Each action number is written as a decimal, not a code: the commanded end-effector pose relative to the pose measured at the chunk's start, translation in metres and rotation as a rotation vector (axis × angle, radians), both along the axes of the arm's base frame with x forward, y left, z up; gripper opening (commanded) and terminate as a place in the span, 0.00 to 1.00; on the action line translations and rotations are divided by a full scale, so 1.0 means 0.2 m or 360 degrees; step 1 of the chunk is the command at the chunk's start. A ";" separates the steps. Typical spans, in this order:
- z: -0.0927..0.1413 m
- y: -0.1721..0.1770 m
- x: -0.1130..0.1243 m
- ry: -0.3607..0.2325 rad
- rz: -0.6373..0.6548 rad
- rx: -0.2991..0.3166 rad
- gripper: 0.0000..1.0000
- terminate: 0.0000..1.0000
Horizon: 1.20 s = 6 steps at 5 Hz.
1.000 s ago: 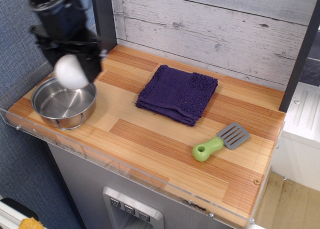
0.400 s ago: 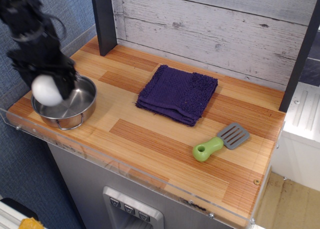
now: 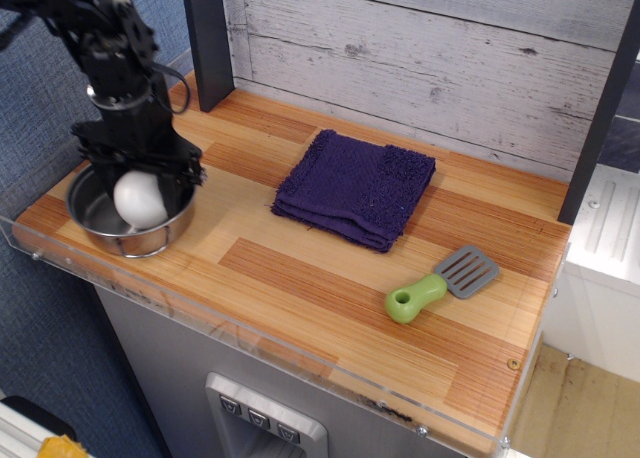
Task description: Put the egg in the pot.
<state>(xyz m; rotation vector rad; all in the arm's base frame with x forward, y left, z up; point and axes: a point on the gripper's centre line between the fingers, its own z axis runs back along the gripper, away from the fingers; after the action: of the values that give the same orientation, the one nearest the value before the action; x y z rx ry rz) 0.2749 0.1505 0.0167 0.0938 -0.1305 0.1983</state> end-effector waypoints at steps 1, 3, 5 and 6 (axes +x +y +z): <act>0.27 -0.03 0.01 -0.0180 -0.0039 0.0025 1.00 0.00; 0.66 -0.08 0.05 -0.0435 -0.0193 -0.0006 1.00 0.00; 0.67 -0.35 0.19 -0.0362 -0.0501 -0.0029 1.00 0.00; 0.69 -0.49 0.20 -0.0282 -0.0468 -0.0074 1.00 0.00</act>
<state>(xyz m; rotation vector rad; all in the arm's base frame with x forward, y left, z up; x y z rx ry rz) 0.3207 0.0494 0.1416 -0.0020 -0.2672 -0.0836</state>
